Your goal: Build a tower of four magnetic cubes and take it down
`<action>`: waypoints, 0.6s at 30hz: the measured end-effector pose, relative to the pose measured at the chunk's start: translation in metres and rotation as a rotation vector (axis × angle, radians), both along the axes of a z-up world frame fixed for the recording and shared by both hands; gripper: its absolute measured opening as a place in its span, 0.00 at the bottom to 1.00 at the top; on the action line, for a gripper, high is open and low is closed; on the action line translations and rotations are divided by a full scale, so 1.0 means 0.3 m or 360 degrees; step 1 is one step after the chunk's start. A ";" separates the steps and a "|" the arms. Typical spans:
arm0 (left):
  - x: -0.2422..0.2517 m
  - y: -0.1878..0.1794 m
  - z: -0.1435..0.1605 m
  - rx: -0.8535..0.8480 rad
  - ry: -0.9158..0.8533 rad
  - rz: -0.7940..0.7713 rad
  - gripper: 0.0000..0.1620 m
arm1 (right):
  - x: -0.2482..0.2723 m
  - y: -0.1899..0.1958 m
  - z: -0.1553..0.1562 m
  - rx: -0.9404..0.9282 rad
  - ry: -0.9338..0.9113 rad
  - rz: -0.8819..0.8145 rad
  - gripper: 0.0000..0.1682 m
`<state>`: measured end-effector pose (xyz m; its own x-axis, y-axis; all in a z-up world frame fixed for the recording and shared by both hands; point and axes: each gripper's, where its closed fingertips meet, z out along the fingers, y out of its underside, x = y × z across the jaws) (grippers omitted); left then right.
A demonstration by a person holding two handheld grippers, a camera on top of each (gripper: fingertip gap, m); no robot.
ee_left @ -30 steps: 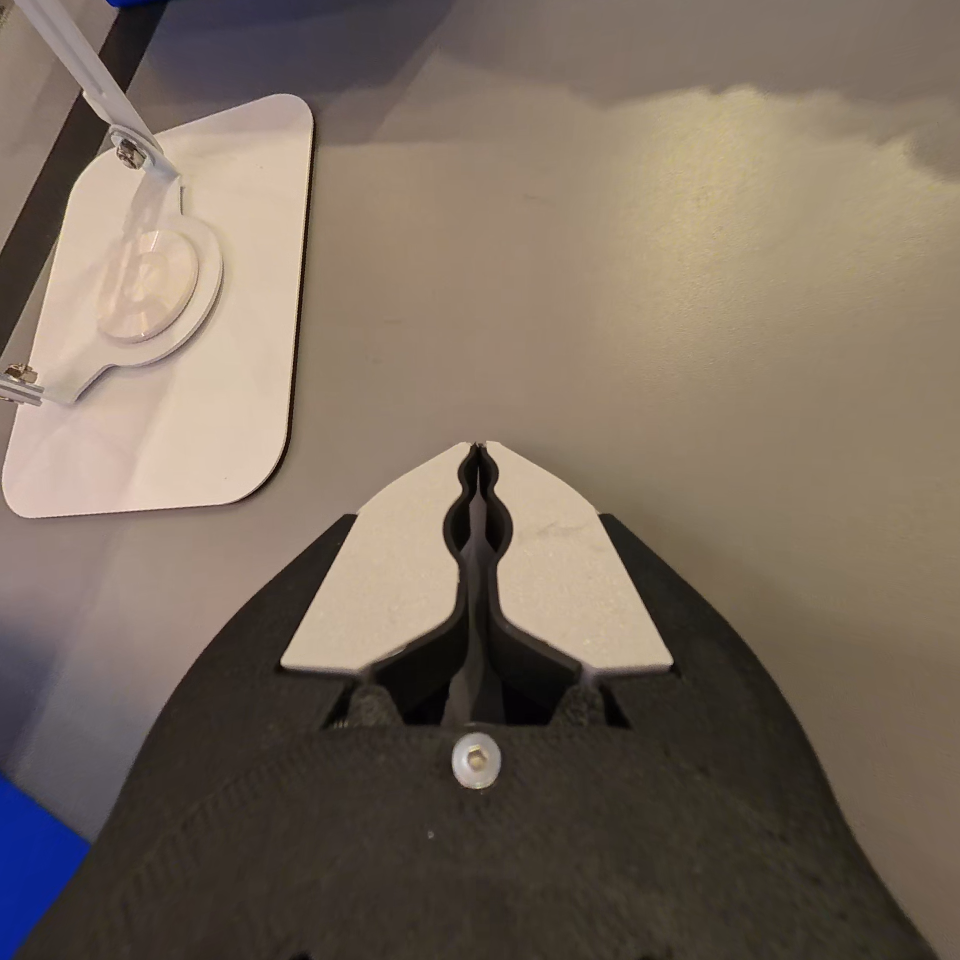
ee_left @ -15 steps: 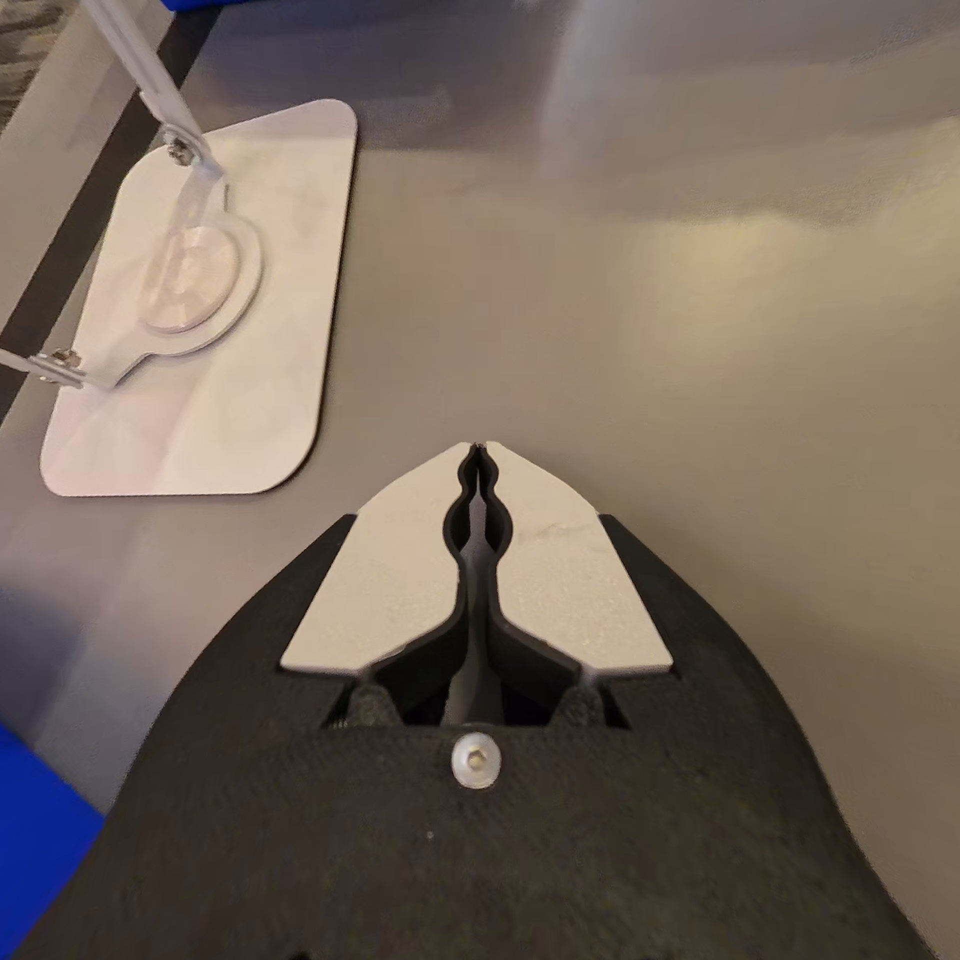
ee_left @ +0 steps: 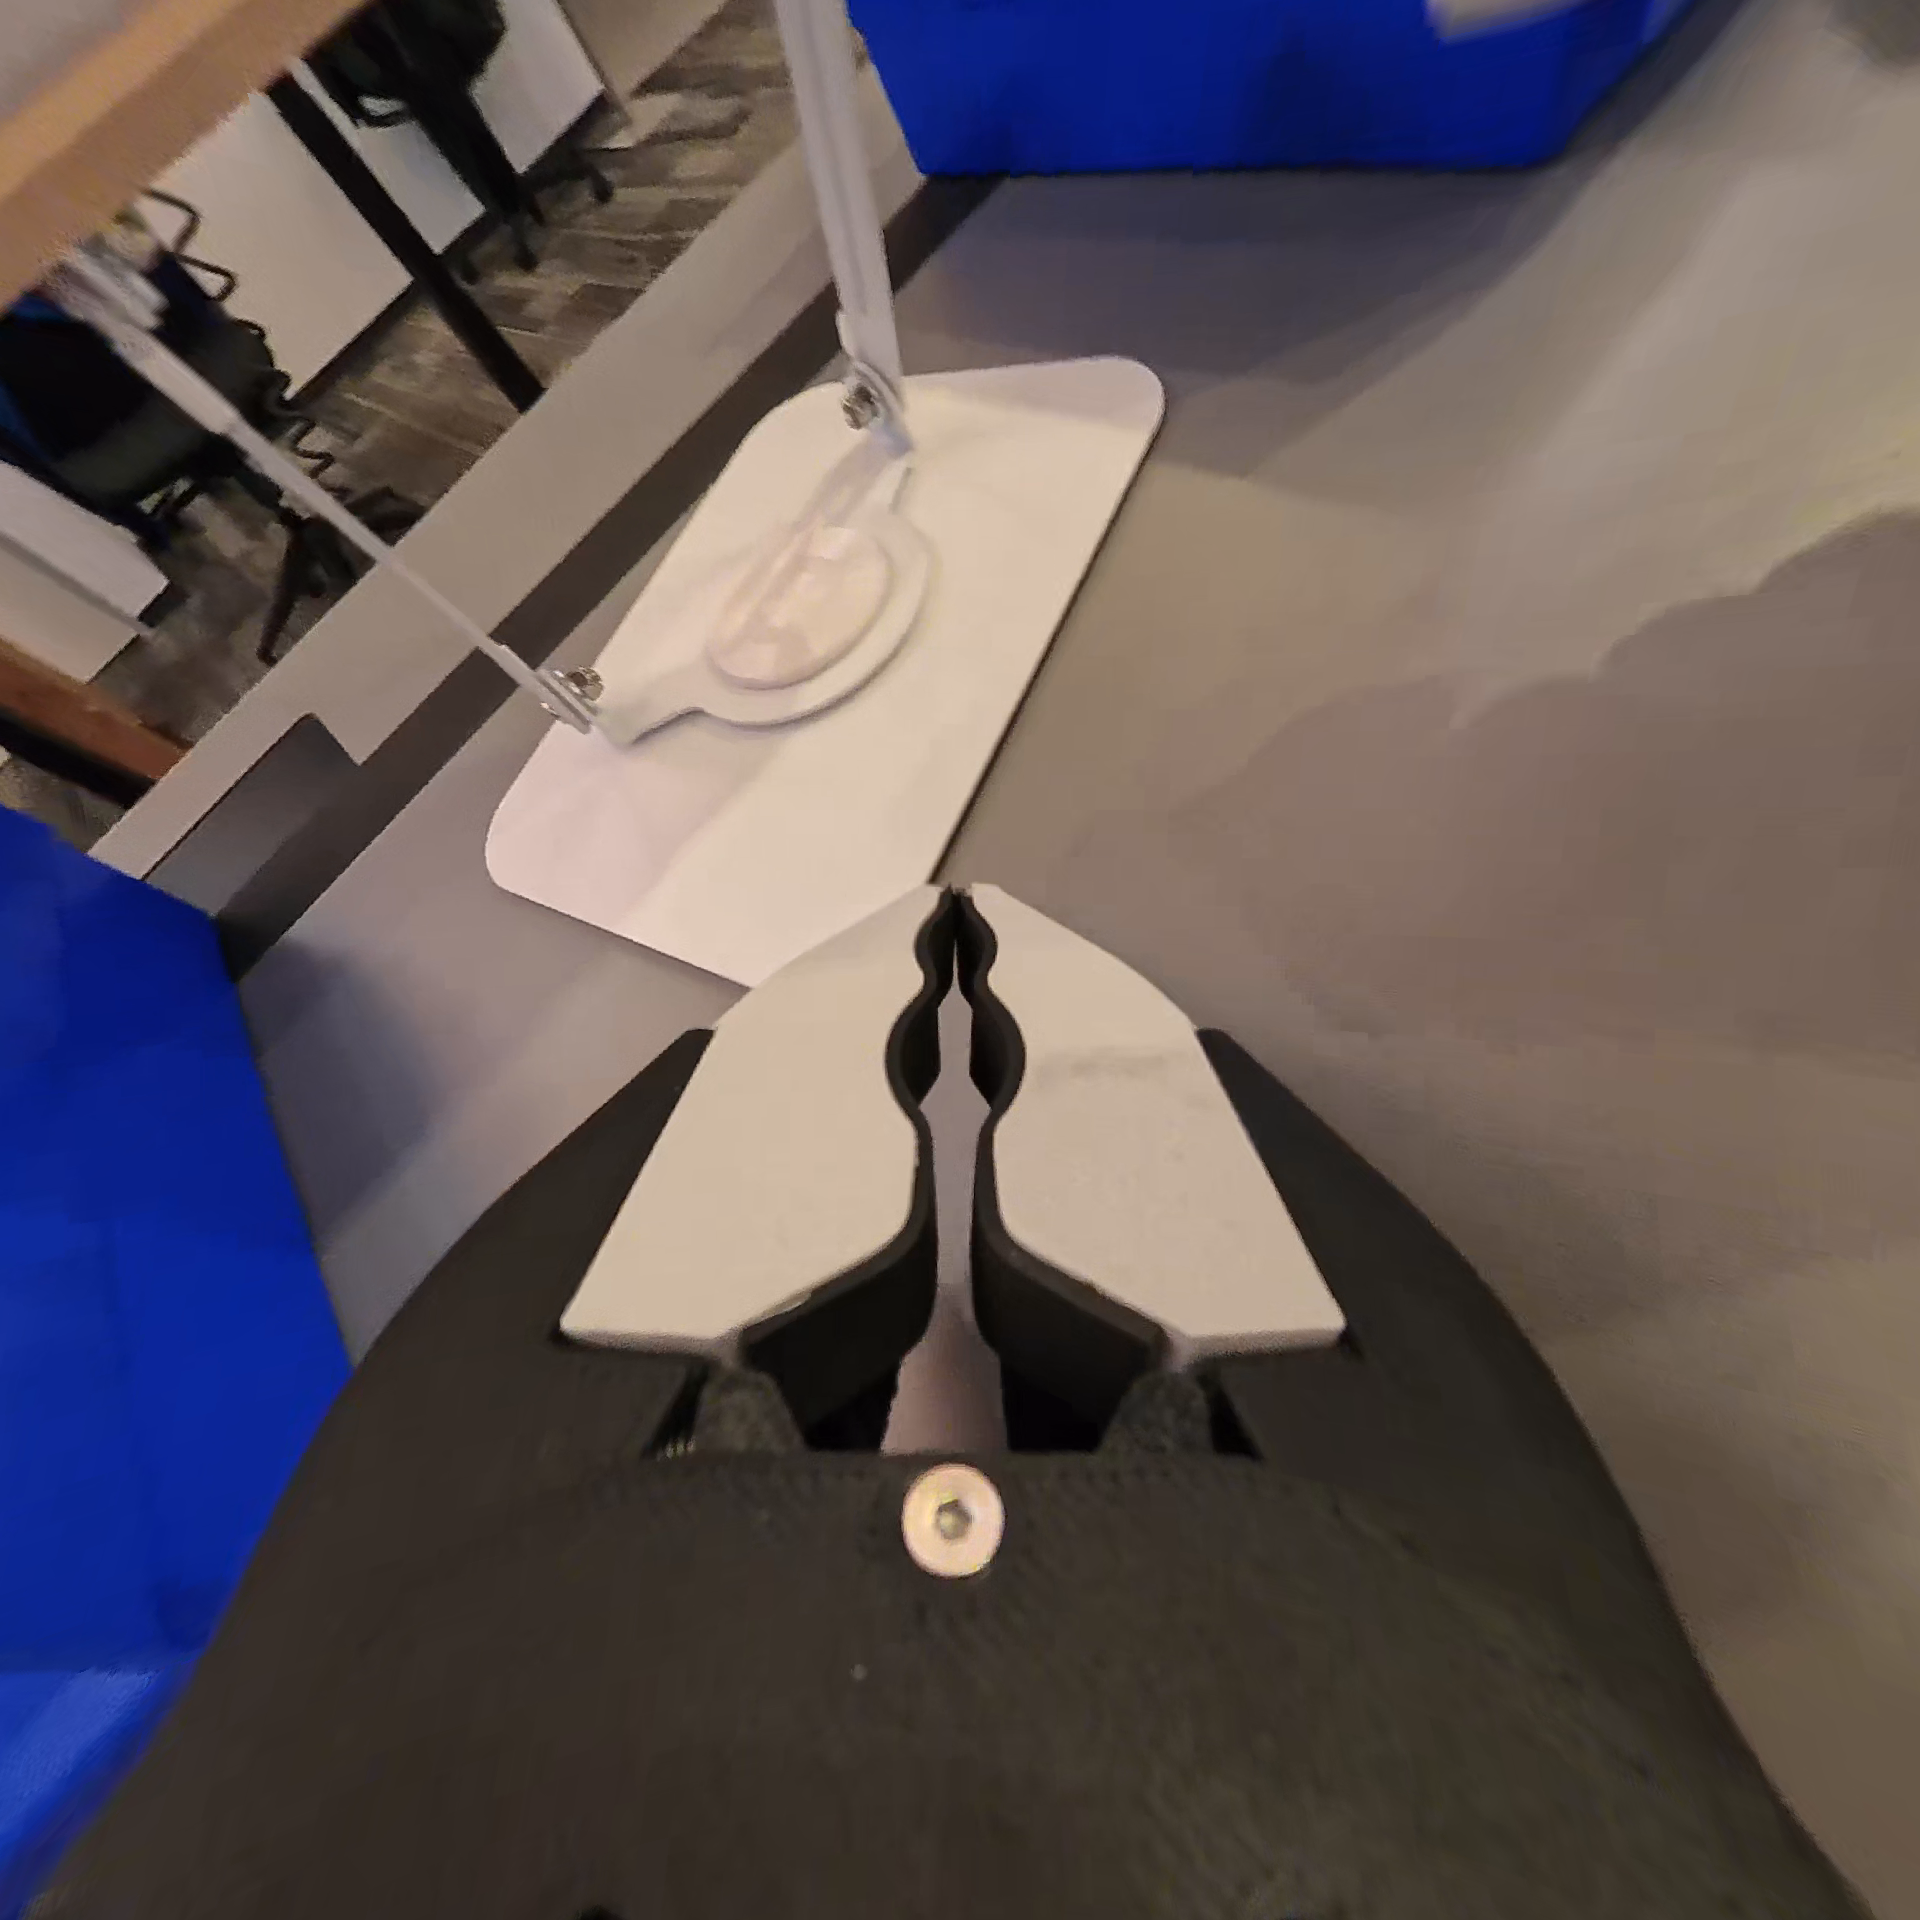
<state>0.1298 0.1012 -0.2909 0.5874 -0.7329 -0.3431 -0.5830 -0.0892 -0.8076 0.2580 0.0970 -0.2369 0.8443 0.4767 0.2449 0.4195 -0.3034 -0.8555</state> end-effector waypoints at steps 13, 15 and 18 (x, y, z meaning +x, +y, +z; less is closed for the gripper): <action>0.053 0.046 0.039 0.0093 -0.0091 0.0100 0.00 | -0.226 0.085 -0.079 0.0371 -0.0197 0.0150 0.00; 0.056 0.045 0.044 0.0106 -0.0097 0.0094 0.00 | -0.236 0.069 -0.094 0.0377 -0.0235 0.0186 0.00; 0.064 0.039 0.047 0.0109 -0.0107 0.0079 0.00 | -0.253 0.045 -0.071 0.0423 -0.0203 0.0230 0.00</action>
<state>0.1488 0.1129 -0.2769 0.6457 -0.6786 -0.3500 -0.5233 -0.0595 -0.8501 0.1820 0.1104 -0.2583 0.7272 0.4945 0.4760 0.5506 -0.0062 -0.8347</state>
